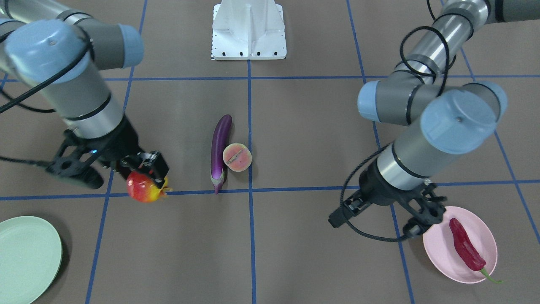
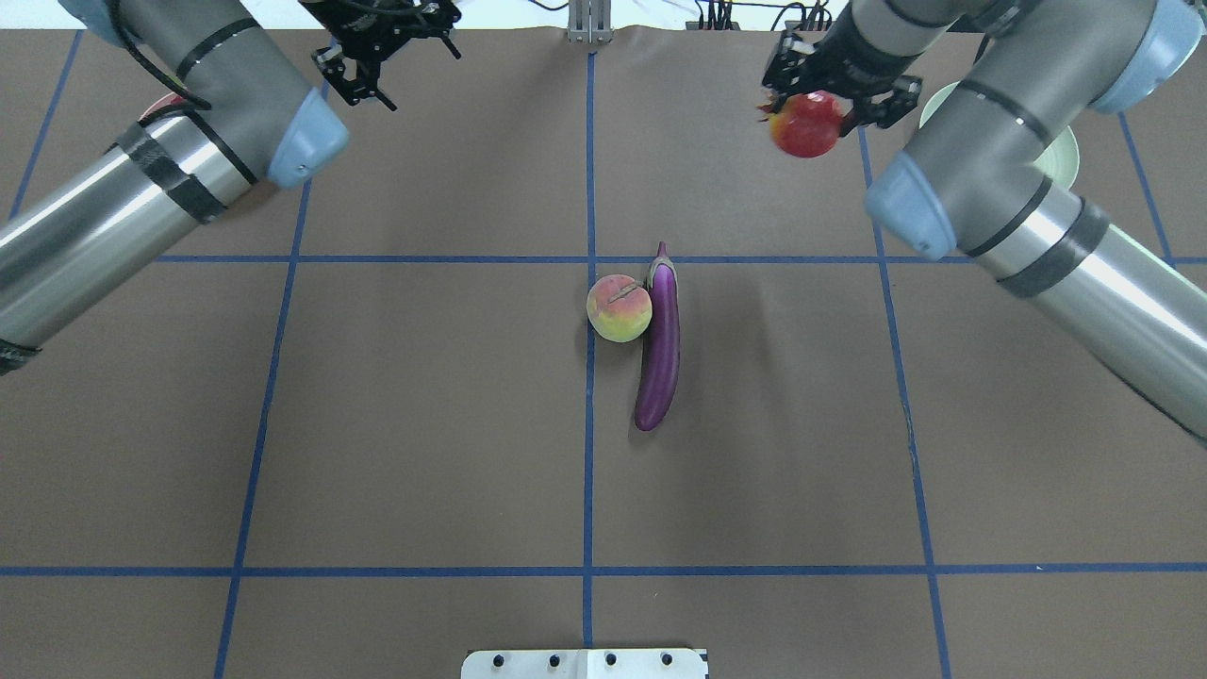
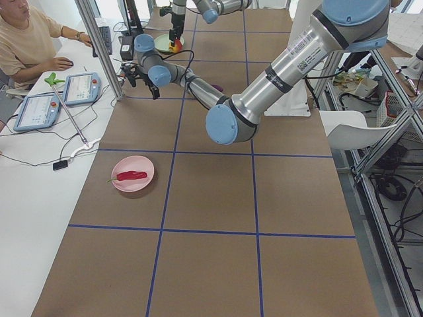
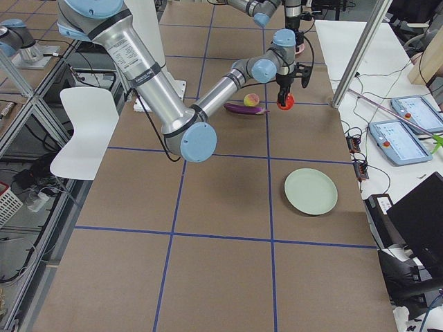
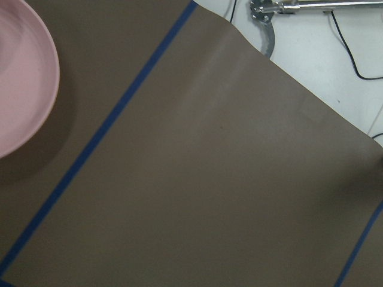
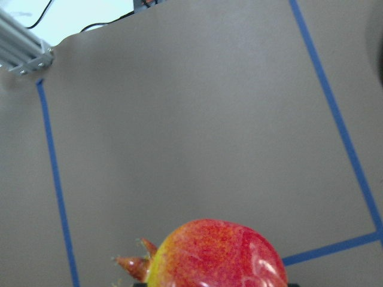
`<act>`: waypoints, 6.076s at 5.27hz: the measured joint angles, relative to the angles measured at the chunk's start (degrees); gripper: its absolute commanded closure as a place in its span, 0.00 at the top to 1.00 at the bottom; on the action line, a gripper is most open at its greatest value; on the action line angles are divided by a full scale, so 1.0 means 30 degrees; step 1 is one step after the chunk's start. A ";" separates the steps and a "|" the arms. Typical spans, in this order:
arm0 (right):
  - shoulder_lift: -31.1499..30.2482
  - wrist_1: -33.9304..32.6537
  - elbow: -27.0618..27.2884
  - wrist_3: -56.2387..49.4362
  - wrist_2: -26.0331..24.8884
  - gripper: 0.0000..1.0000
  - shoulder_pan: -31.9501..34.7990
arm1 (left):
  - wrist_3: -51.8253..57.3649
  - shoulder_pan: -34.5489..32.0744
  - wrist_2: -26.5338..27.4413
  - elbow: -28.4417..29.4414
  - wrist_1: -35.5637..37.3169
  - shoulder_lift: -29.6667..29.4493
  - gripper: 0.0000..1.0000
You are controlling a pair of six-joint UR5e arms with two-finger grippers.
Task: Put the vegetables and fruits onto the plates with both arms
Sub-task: 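Place the pomegranate on the green plate while the left gripper reaches out, then lower the left gripper onto the purple eggplant and grasp it, then carry the eggplant onto the pink plate while the right gripper returns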
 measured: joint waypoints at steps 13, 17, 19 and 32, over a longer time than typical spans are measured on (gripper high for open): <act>-0.2256 0.6117 -0.9736 -0.8666 -0.0012 1.00 0.3926 | 0.6688 1.0890 0.8204 0.1454 0.6354 -0.4351 0.99; -0.2546 0.6118 -0.8869 -0.8680 0.0745 1.00 0.4259 | 0.7604 1.1147 0.9219 0.2570 0.5341 -0.4552 0.06; -0.2594 0.6115 -0.8815 -0.8671 0.0747 1.00 0.4262 | 0.7697 1.1228 0.9290 0.2576 0.5427 -0.4620 0.00; -0.4875 0.6055 0.2288 0.5599 0.1649 1.00 -0.2121 | 1.1371 -0.2415 0.3482 0.6129 0.1469 0.2411 0.82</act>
